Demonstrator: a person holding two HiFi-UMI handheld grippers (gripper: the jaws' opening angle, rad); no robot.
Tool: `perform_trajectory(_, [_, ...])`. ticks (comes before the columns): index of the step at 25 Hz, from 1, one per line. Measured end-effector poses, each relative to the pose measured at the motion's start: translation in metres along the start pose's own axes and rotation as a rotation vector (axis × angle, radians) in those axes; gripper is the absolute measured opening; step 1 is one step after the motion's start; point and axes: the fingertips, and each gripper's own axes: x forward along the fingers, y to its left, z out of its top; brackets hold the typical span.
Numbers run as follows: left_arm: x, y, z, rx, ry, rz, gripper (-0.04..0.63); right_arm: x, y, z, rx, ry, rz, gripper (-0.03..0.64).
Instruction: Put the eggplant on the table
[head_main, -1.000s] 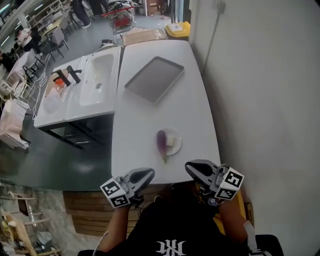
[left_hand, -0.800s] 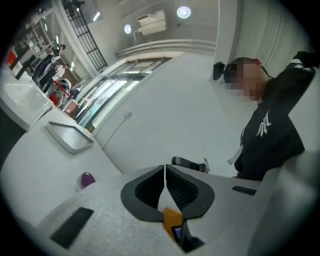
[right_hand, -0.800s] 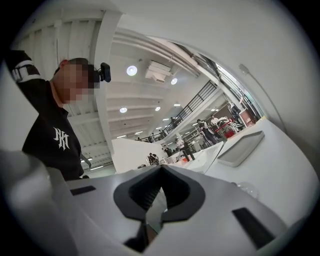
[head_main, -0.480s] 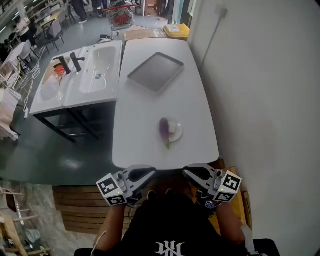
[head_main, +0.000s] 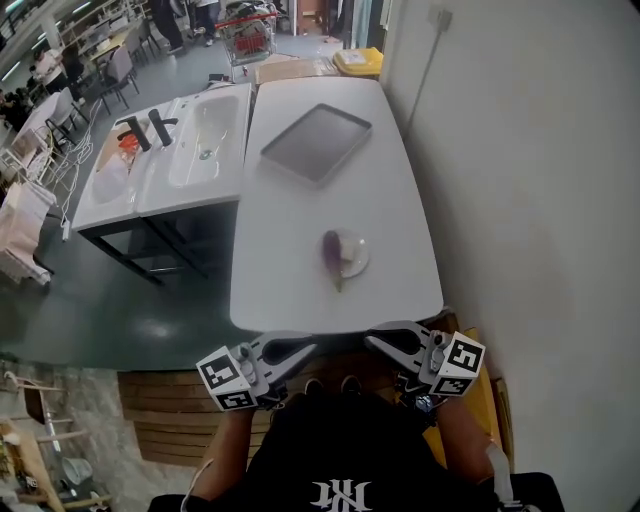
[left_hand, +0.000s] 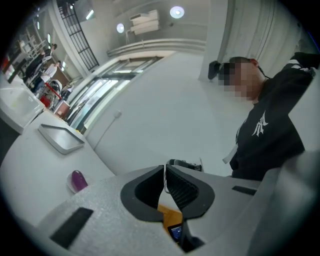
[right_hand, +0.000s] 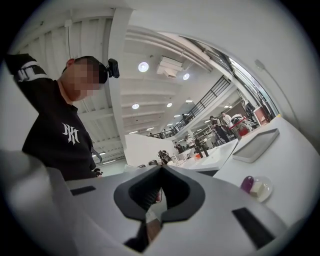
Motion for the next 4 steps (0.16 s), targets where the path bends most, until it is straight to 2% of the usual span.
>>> perform_trajectory(4, [0.013,-0.007,-0.008,0.021,0.046,-0.036,0.012,-0.016,0.001,-0.009,0.029,0.007,-0.016,0.003])
